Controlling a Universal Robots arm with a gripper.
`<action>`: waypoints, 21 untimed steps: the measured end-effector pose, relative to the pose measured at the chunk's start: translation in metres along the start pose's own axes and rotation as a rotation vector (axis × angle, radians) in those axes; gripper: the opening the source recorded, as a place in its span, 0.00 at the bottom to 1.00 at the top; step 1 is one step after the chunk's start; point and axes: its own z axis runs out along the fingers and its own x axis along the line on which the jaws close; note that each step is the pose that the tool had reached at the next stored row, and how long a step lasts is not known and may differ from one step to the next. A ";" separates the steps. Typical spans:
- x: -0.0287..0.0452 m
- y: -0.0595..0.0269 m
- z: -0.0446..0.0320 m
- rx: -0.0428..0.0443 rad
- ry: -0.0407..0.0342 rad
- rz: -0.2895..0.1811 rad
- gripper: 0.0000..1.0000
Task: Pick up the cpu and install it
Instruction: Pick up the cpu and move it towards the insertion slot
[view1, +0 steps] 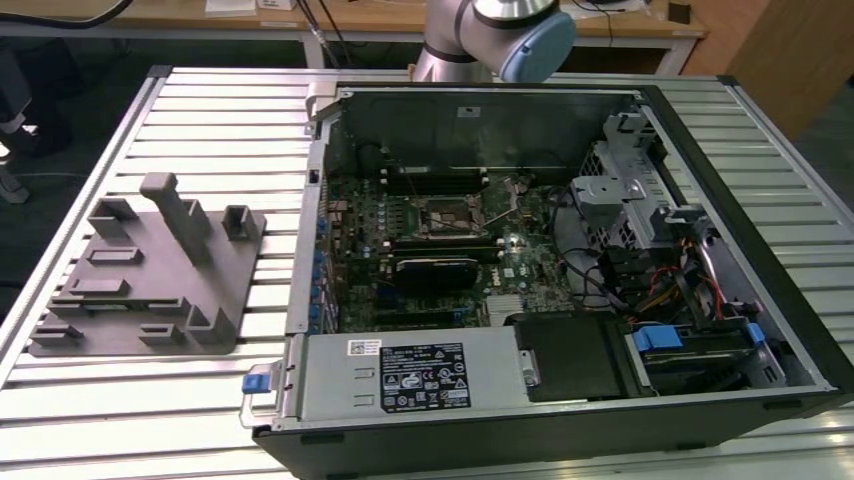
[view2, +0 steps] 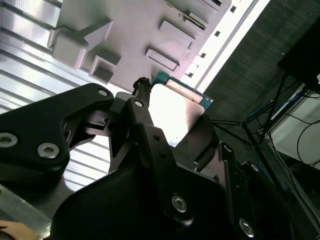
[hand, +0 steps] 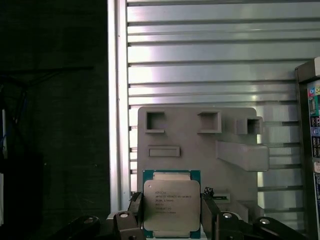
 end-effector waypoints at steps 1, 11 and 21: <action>-0.0014 0.0001 0.0001 0.0000 -0.0001 0.000 0.54; -0.0240 0.0012 0.0002 0.0000 -0.0001 0.000 0.54; -0.0532 0.0026 0.0004 0.0000 0.0000 0.000 0.54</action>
